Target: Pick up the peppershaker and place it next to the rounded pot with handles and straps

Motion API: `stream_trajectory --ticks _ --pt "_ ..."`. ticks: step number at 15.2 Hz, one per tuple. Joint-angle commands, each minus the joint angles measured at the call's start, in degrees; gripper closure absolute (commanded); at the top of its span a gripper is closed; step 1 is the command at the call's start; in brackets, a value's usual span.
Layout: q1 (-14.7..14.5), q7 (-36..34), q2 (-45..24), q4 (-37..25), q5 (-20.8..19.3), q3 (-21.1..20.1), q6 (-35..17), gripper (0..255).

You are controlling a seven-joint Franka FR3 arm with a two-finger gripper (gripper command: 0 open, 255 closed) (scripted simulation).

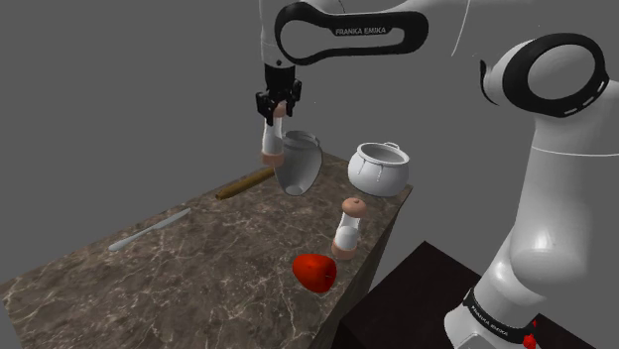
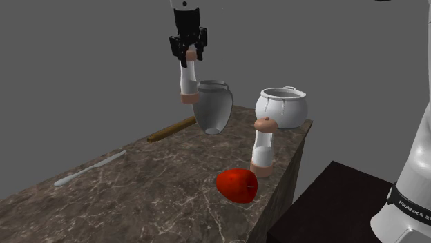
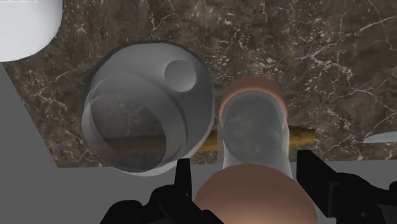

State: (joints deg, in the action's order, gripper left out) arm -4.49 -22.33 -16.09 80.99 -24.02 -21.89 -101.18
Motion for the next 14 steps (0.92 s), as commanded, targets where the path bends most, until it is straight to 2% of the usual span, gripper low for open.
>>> stream_trajectory --ticks 1,13,14 --pt "-0.33 0.43 -0.58 -2.35 -0.12 -0.04 1.77 255" --pt "-2.55 3.02 -3.91 -16.05 -1.18 -0.14 11.97 255" --pt "-0.89 3.63 -0.99 -11.87 0.01 -0.08 10.29 255"
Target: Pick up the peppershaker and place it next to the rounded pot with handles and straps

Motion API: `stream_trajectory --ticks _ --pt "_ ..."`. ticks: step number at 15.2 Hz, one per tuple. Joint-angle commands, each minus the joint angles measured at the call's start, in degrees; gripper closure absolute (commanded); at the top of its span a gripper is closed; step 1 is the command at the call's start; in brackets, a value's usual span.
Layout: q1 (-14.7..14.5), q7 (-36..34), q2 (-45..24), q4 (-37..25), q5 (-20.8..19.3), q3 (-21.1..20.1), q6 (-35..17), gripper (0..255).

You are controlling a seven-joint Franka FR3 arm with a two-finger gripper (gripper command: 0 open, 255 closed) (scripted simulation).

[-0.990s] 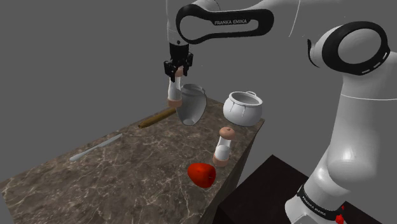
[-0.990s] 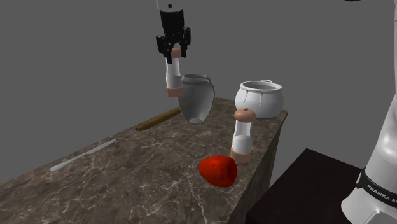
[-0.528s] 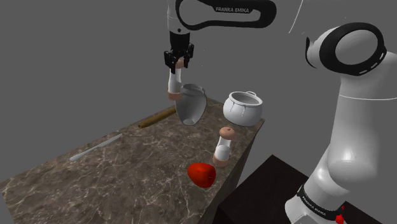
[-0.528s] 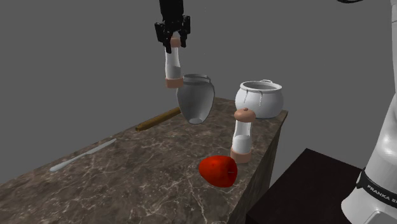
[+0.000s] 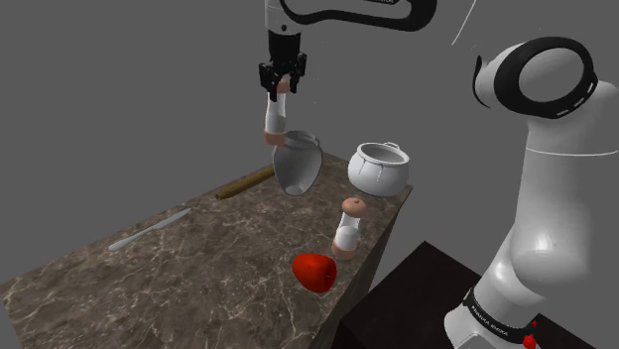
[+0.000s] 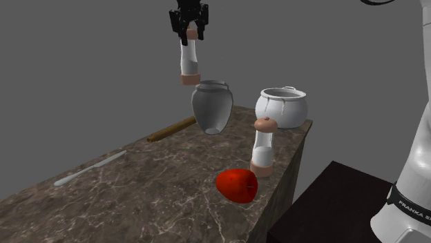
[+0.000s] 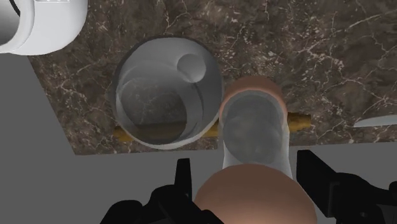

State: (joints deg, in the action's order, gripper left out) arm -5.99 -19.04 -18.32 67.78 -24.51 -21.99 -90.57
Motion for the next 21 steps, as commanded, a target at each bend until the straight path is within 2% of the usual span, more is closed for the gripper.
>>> stream_trajectory --ticks 1,5,9,15,21 --pt "2.13 1.08 3.98 5.13 1.63 0.13 -1.84 255" --pt "6.83 5.04 13.68 17.66 5.83 1.56 -6.75 255" --pt "9.84 9.88 21.95 27.48 9.25 4.14 -10.29 255" --pt "12.52 17.65 32.29 38.92 12.54 9.24 -13.73 255" --pt "14.42 25.47 40.59 47.40 13.77 15.01 -15.64 255"
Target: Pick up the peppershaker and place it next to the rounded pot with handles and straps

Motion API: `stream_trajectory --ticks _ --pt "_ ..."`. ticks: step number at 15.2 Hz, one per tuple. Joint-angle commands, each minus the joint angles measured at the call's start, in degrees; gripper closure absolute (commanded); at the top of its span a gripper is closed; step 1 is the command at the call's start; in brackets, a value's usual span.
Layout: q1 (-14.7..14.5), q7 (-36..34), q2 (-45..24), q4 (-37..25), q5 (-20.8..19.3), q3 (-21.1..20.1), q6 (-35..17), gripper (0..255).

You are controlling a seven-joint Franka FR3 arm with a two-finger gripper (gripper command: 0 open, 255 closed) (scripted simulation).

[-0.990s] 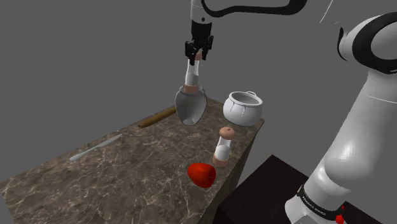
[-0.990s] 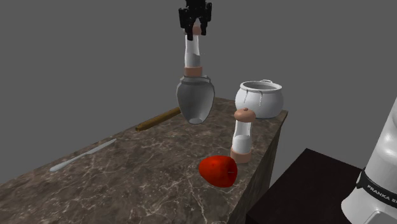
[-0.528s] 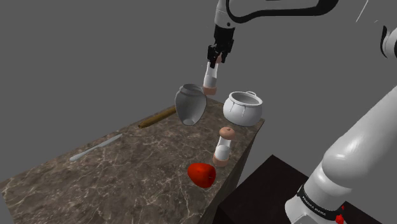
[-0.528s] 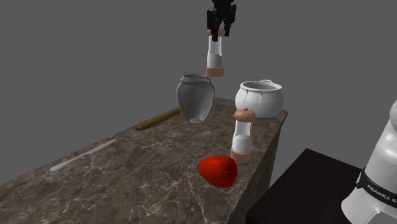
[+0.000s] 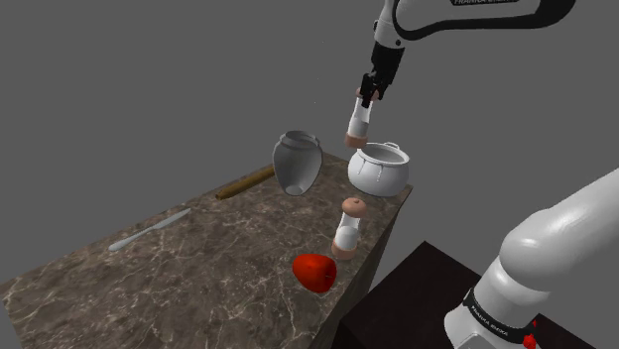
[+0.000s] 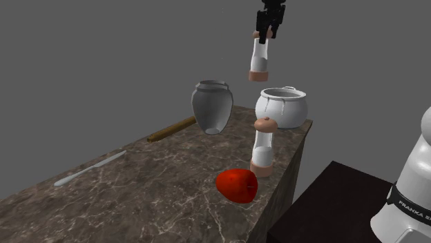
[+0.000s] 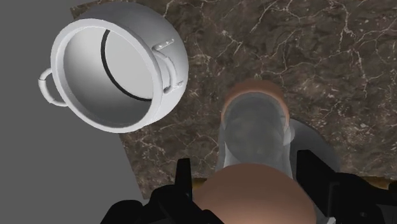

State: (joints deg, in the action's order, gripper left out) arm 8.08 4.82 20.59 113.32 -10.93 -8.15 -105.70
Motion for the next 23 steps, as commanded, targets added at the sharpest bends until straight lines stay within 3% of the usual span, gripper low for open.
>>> stream_trajectory --ticks 1,10,23 --pt "0.65 2.92 2.89 3.02 0.23 2.17 -0.73 255" --pt "3.54 14.16 11.13 10.24 -0.91 11.17 -1.84 255" --pt "3.80 12.49 12.25 21.08 -1.88 11.57 -11.43 255"
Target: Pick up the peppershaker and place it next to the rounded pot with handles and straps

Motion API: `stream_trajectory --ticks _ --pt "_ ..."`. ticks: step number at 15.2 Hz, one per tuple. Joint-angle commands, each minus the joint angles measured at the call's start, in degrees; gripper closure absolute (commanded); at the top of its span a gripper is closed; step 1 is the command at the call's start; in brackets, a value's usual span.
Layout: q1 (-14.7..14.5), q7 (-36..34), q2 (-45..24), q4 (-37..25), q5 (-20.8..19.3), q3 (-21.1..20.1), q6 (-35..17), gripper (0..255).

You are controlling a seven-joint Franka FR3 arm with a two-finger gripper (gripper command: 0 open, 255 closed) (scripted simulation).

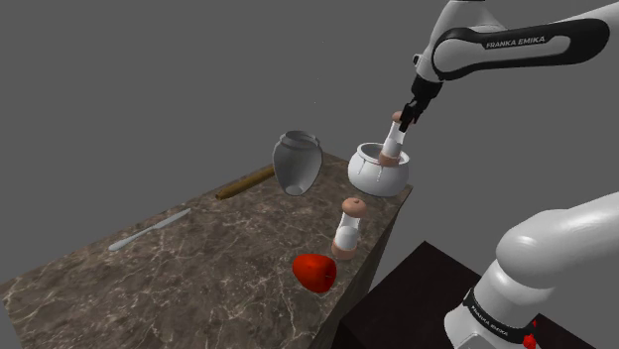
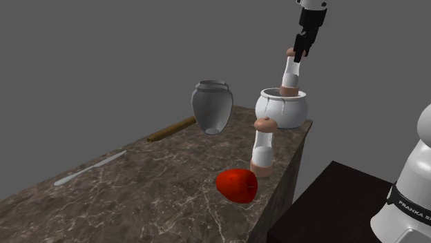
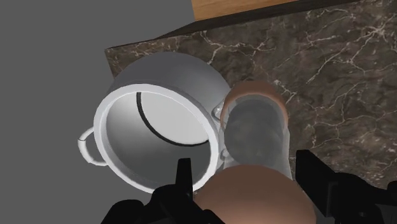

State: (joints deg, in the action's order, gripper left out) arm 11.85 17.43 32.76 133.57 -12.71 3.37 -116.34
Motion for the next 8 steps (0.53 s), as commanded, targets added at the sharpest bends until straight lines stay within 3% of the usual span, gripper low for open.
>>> stream_trajectory --ticks 1,8 --pt "0.07 -0.26 0.07 1.59 -0.18 0.07 -1.54 255" --pt "0.33 -1.25 -0.31 6.66 -0.89 0.28 -6.93 255"
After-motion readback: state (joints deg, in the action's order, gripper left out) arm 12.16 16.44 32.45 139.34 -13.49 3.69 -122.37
